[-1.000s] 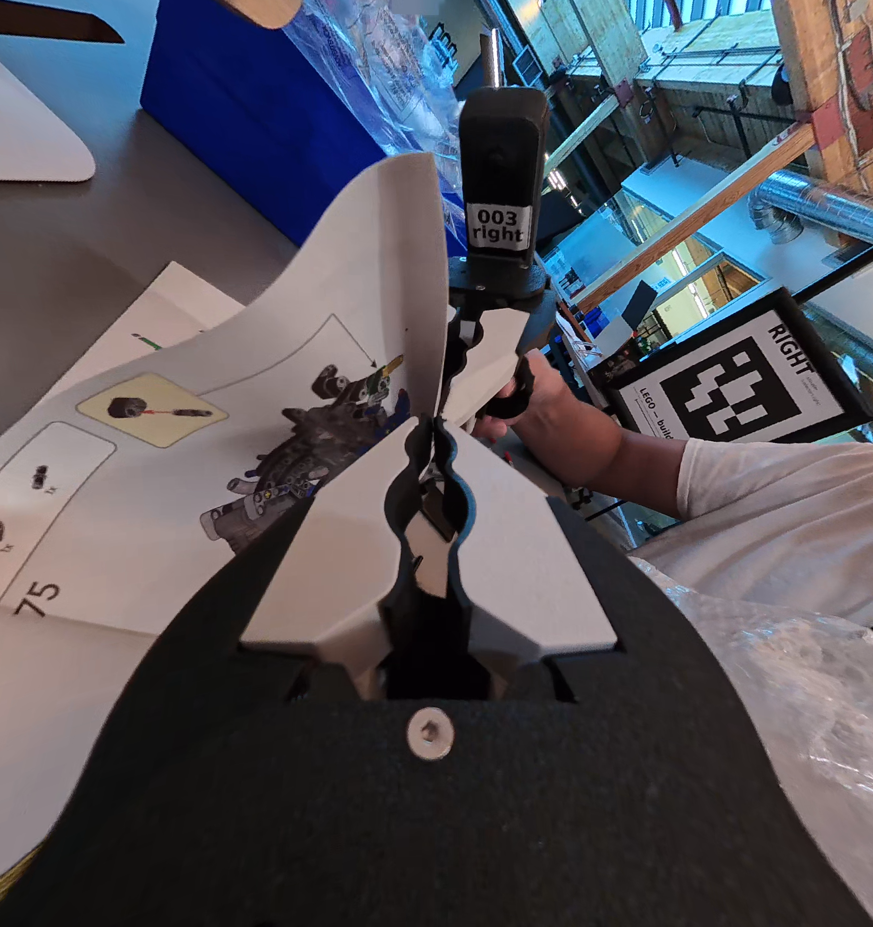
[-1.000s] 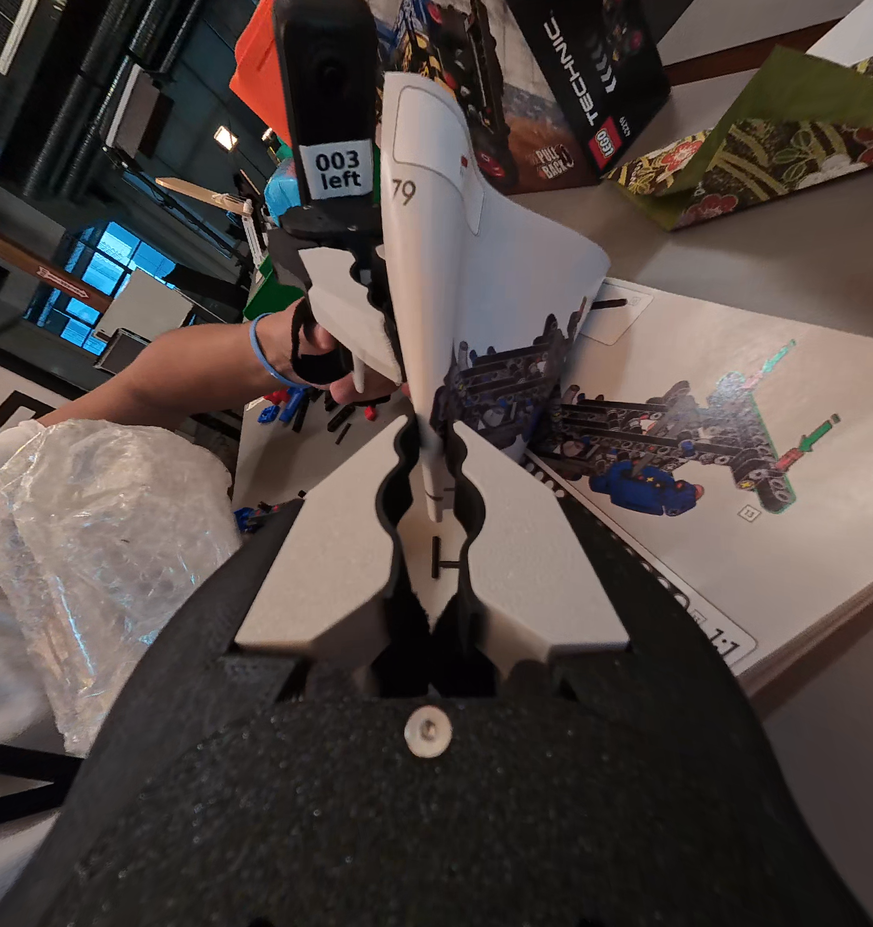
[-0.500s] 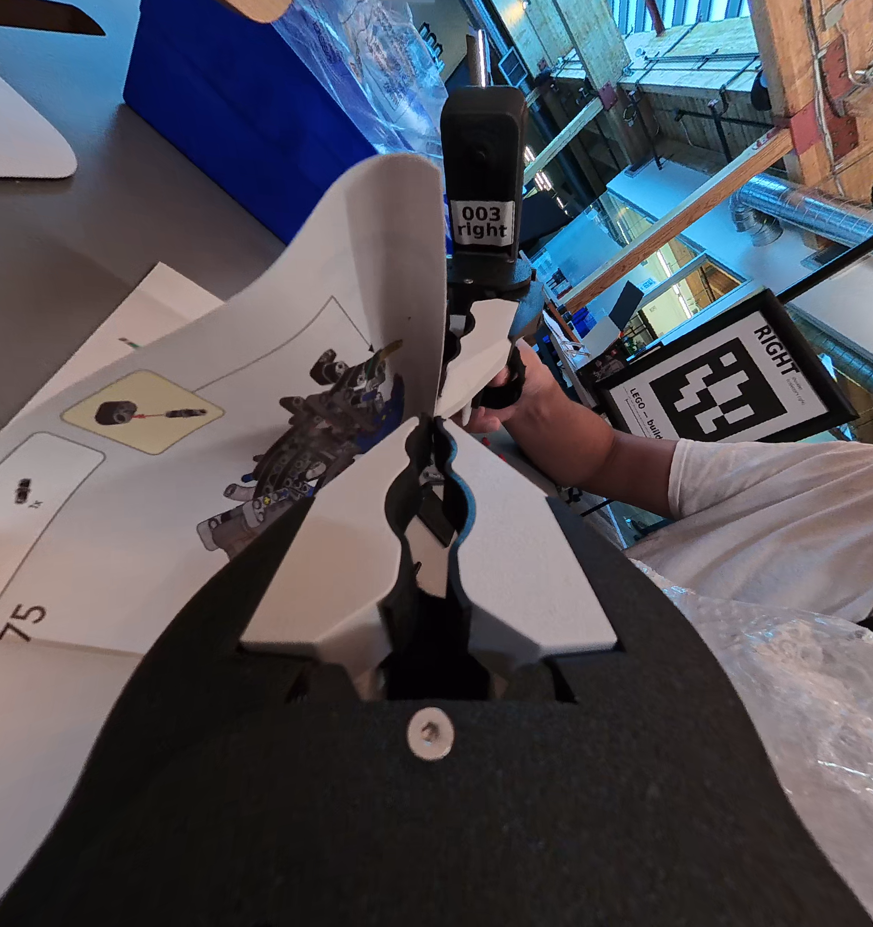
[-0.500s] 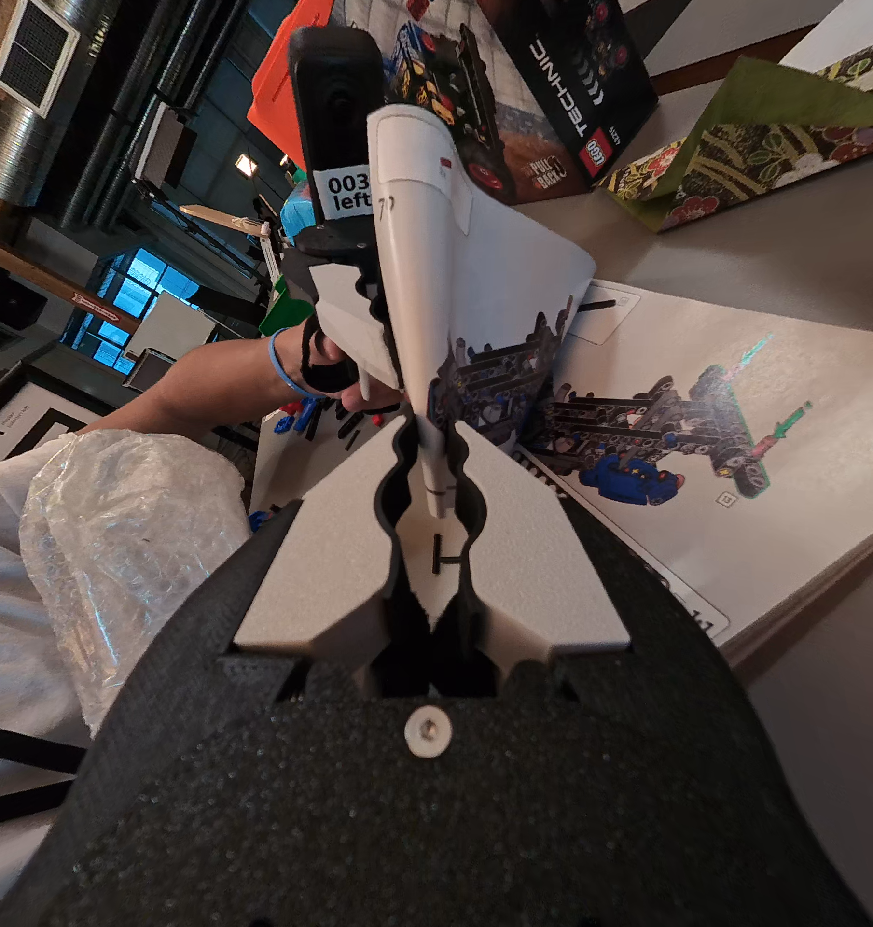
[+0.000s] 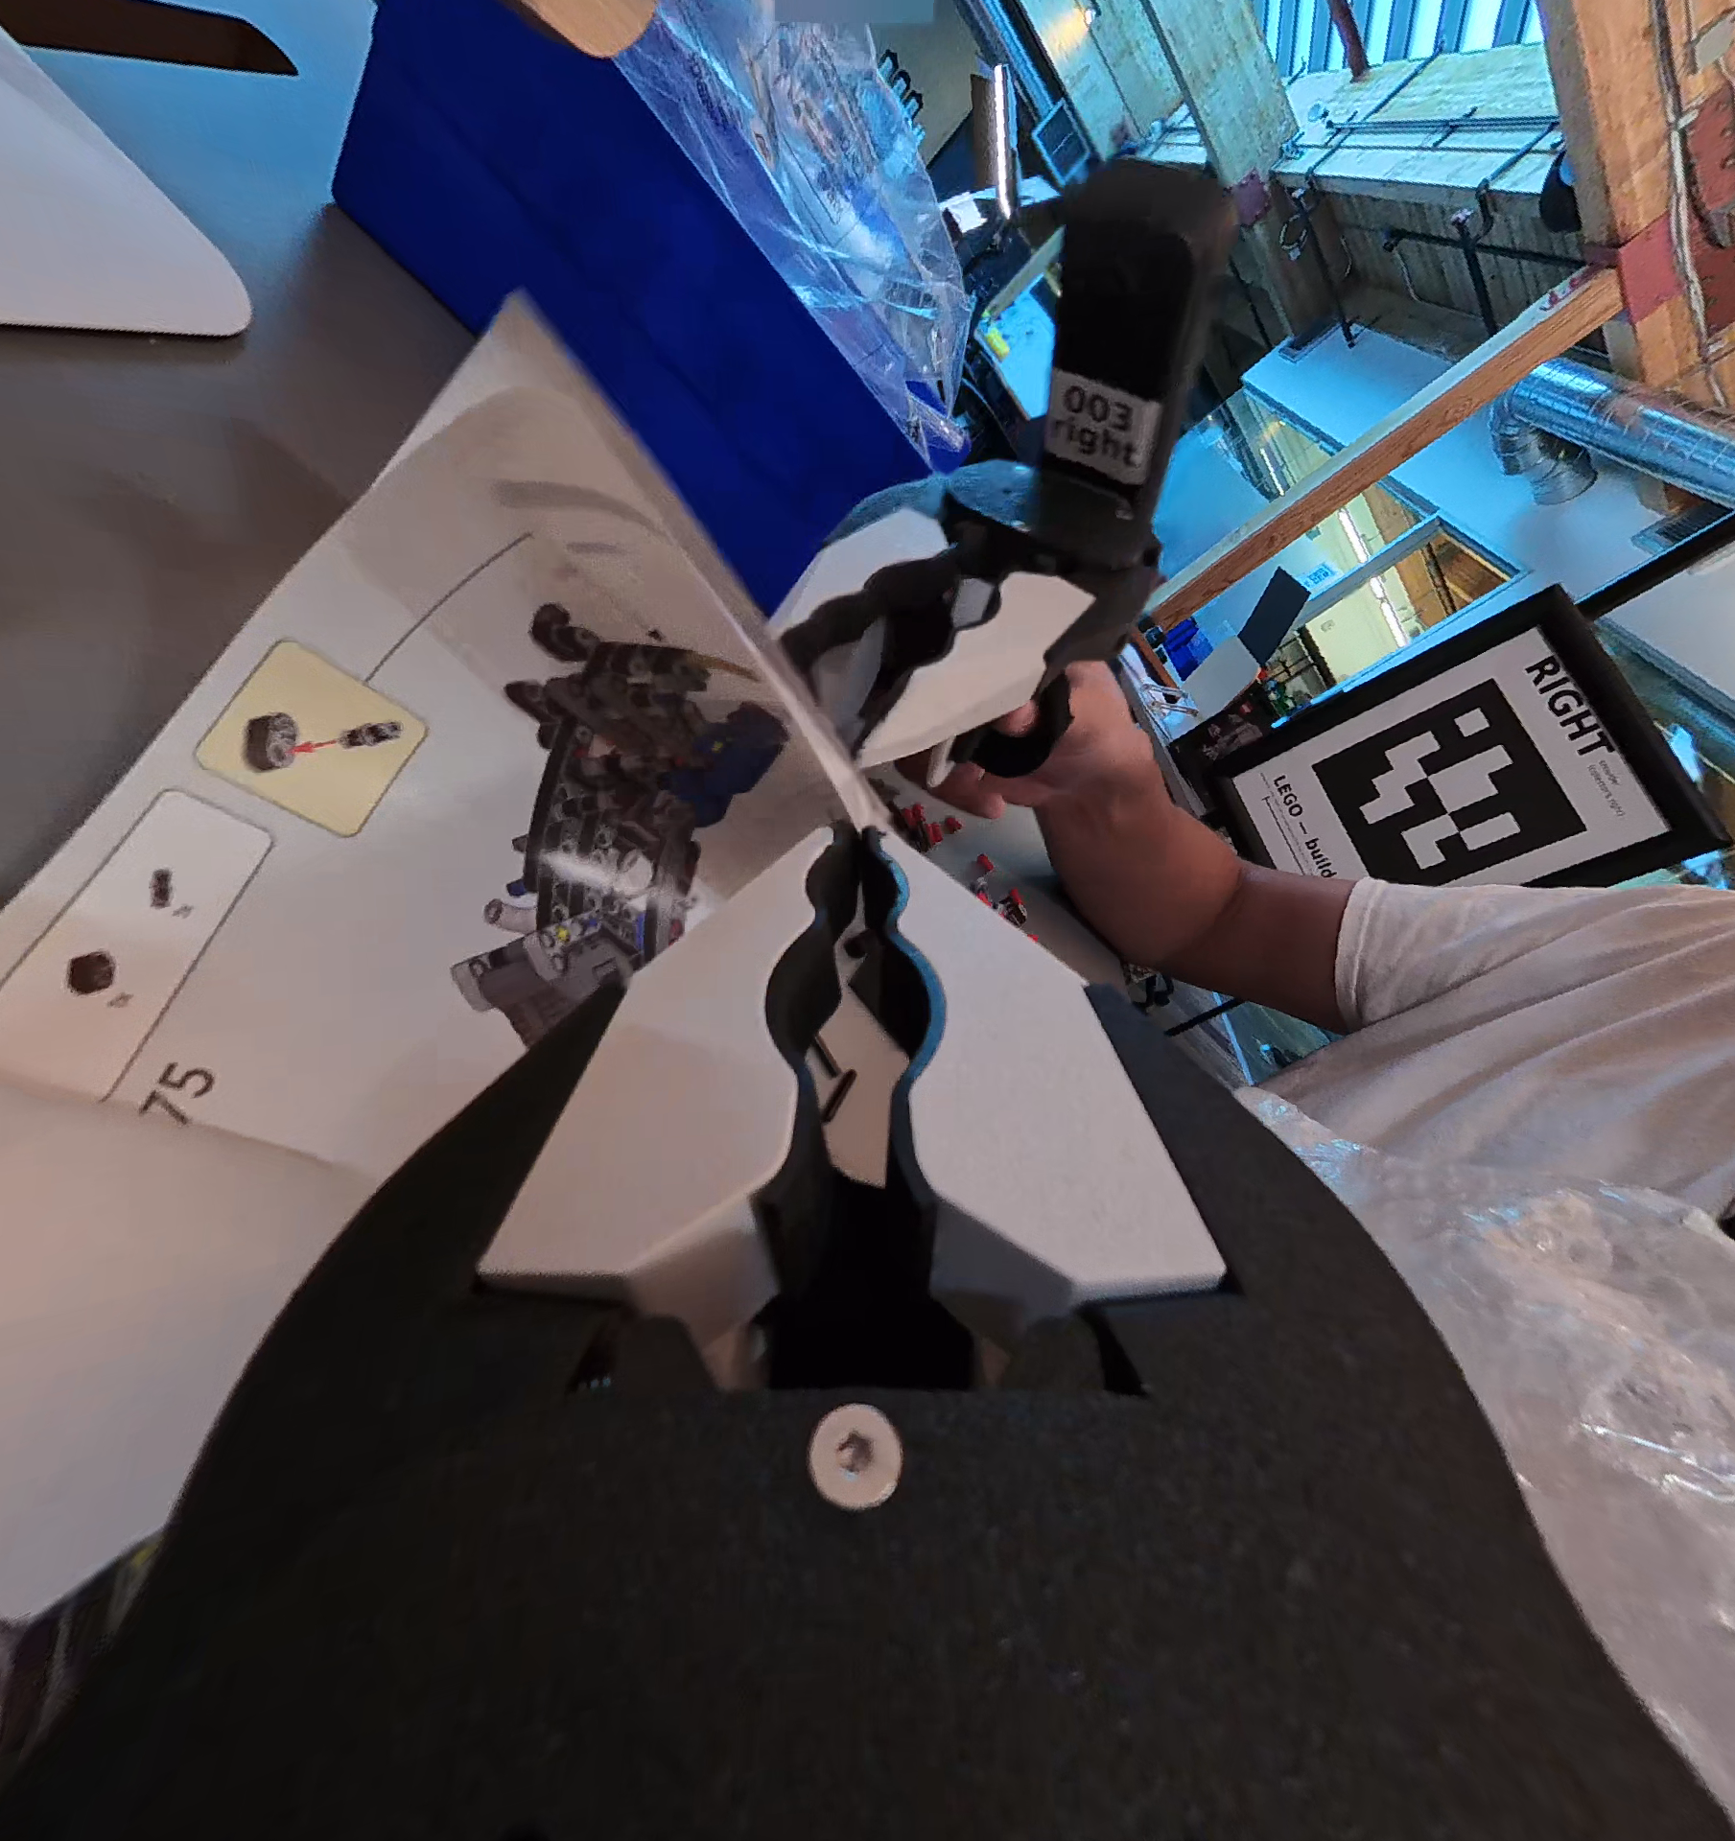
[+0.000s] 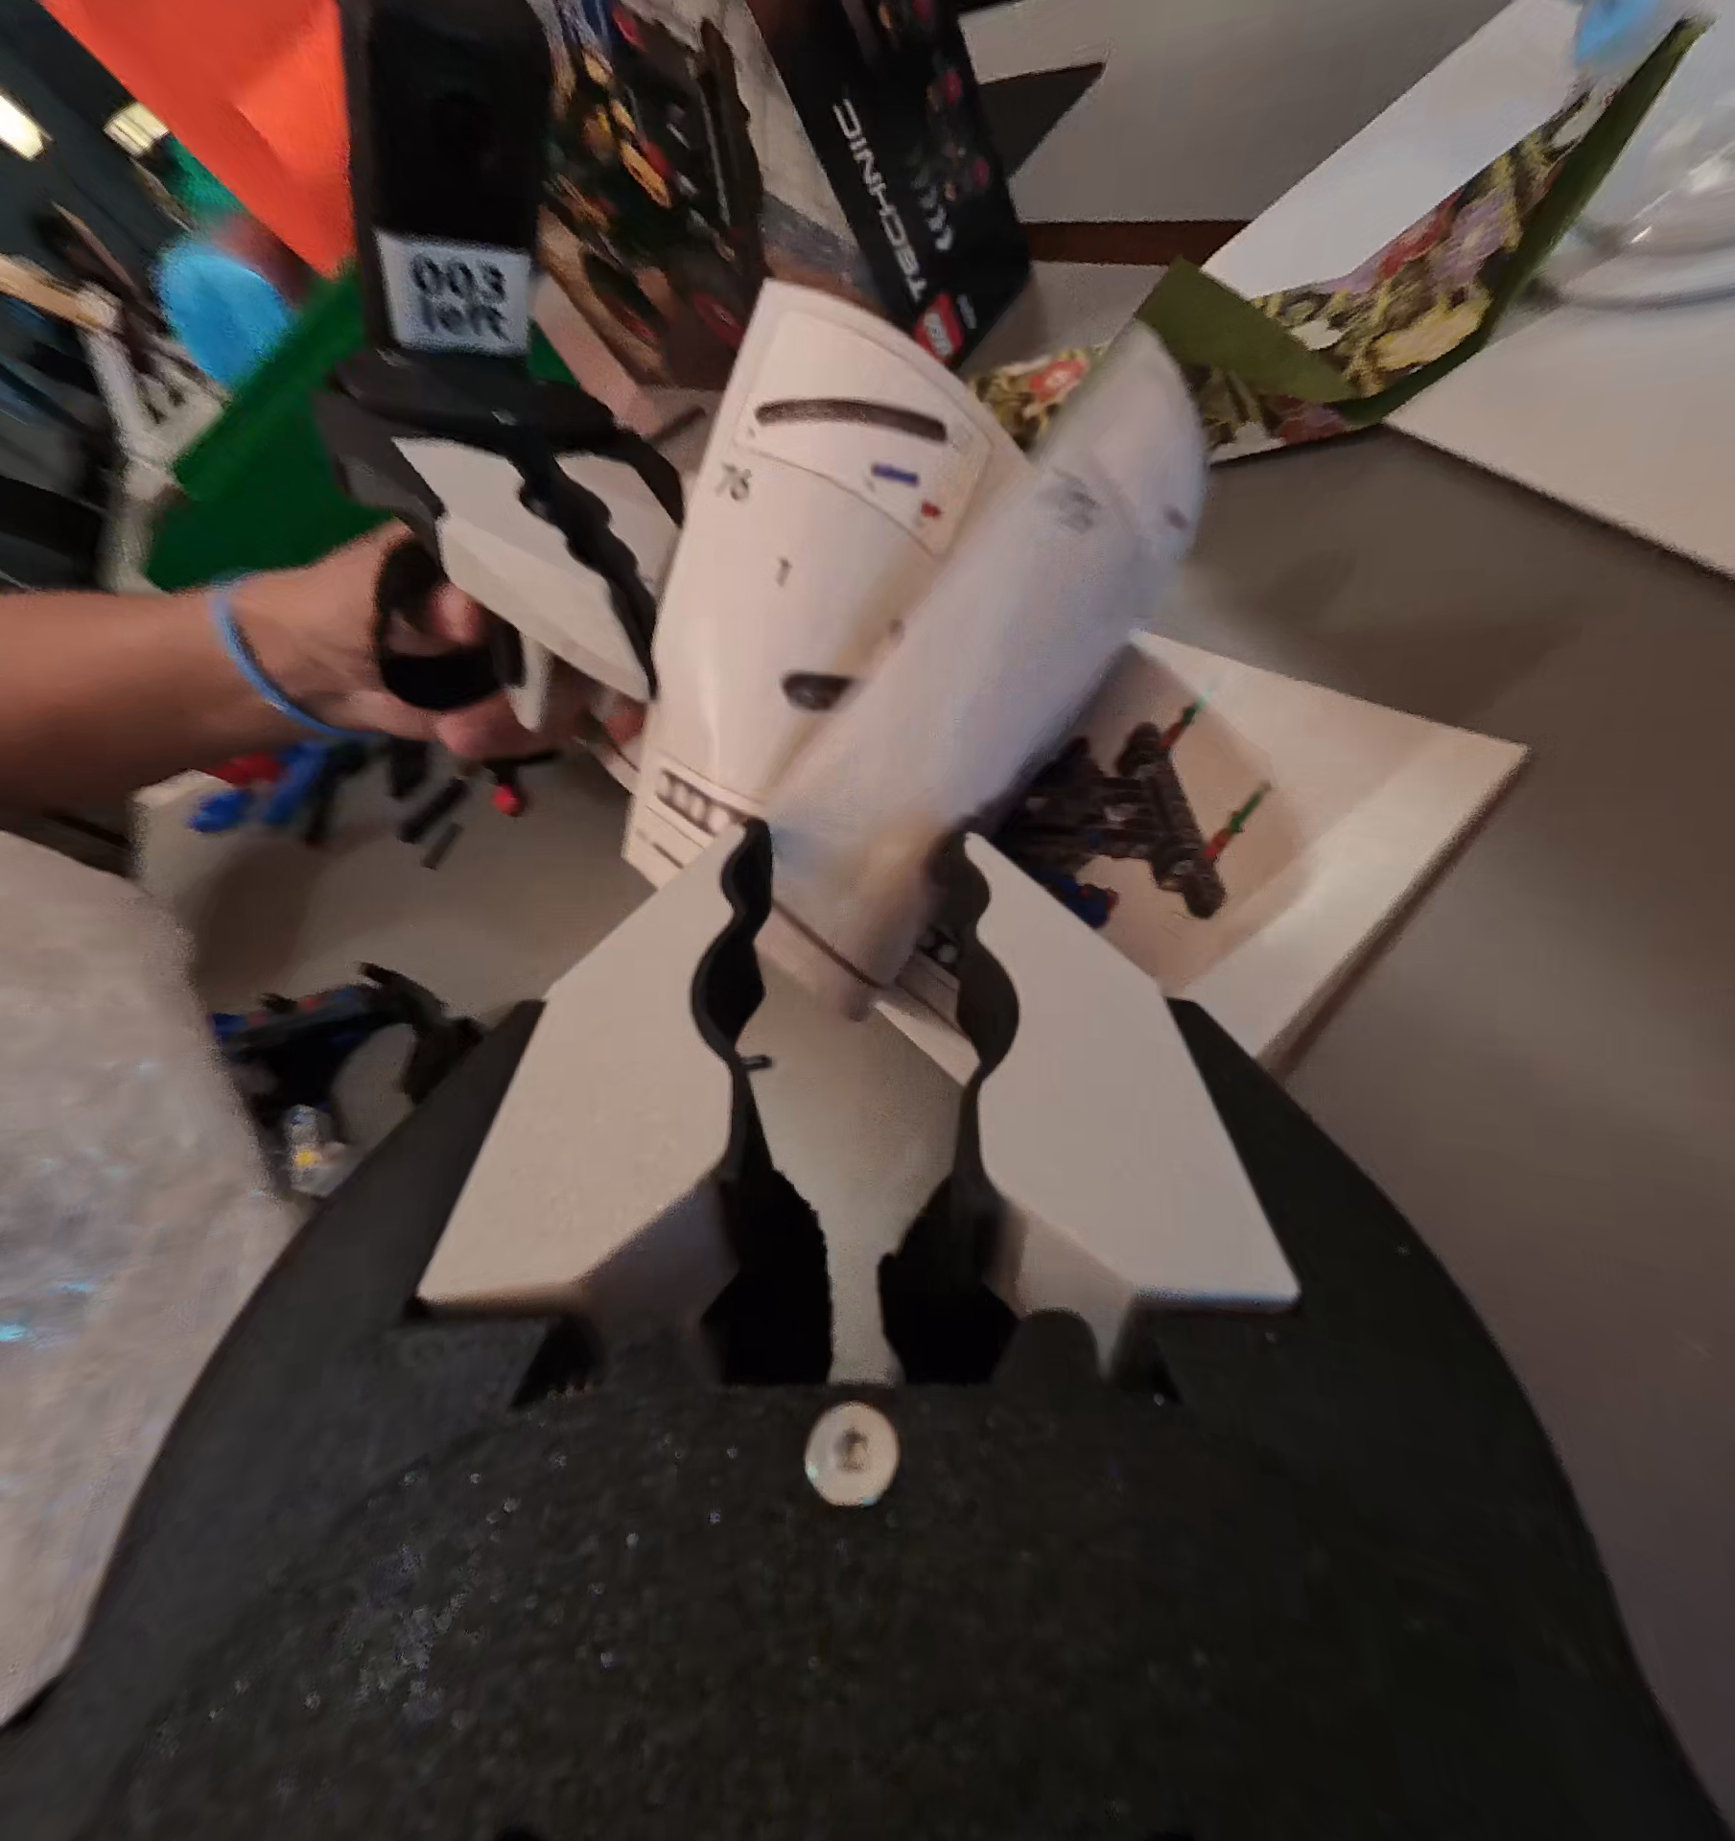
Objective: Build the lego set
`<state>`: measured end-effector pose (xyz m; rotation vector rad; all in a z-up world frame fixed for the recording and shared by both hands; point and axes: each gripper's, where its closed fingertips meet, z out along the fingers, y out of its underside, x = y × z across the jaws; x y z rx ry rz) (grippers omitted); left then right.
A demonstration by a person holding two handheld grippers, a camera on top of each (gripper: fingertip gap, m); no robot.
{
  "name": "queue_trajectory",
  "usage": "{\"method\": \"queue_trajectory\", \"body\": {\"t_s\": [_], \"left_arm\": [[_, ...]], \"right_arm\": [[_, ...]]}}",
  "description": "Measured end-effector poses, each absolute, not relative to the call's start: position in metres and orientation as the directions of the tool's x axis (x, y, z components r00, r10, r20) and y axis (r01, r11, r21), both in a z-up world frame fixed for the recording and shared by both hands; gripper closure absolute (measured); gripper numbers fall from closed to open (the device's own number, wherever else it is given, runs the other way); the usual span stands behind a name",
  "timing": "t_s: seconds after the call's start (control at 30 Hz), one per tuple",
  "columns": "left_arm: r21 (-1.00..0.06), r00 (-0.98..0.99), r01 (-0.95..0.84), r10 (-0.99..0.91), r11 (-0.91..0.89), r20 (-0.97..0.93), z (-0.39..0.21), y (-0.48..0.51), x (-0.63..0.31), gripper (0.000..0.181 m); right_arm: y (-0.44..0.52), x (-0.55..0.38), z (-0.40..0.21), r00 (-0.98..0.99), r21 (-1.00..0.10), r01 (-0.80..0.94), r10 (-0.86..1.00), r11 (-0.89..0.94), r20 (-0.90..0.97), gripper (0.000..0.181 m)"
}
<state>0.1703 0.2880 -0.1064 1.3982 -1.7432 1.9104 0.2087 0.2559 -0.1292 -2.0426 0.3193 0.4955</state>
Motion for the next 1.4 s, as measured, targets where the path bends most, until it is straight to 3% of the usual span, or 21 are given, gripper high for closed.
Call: {"method": "queue_trajectory", "body": {"t_s": [0.17, 0.27, 0.37, 0.53, 0.63, 0.87, 1.4], "left_arm": [[-0.634, -0.466, -0.733, -0.496, -0.247, 0.732, -0.105, 0.321, 0.147, 0.181], [-0.602, -0.4, -0.758, -0.55, -0.251, 0.733, -0.1, 0.349, 0.131, 0.181], [-0.554, -0.306, -0.789, -0.613, -0.265, 0.728, -0.1, 0.38, 0.114, 0.181], [-0.405, -0.135, -0.863, -0.637, -0.3, 0.759, -0.116, 0.418, 0.075, 0.181], [-0.354, -0.068, -0.878, -0.65, -0.321, 0.757, -0.129, 0.432, 0.06, 0.181], [-0.305, -0.028, -0.9, -0.656, -0.312, 0.754, -0.142, 0.443, 0.039, 0.181], [-0.234, 0.101, -0.921, -0.772, -0.311, 0.628, -0.168, 0.481, 0.01, 0.177]], "right_arm": [[0.232, 0.242, -0.116, 0.976, -0.82, -0.169, -0.211, -0.546, -0.061, 0.137], [0.224, 0.251, -0.108, 0.971, -0.816, -0.094, -0.235, -0.571, 0.052, 0.14], [0.228, 0.239, -0.122, 0.984, -0.787, -0.065, -0.17, -0.614, 0.051, 0.152], [0.262, 0.176, -0.142, 0.996, -0.769, 0.034, 0.087, -0.639, -0.028, 0.177], [0.29, 0.146, -0.151, 0.975, -0.742, 0.153, 0.223, -0.652, 0.005, 0.178], [0.338, 0.143, -0.17, 0.941, -0.666, 0.335, 0.28, -0.667, 0.192, 0.179], [0.353, 0.118, -0.182, 0.909, -0.685, 0.385, 0.384, -0.619, 0.165, 0.181]]}}
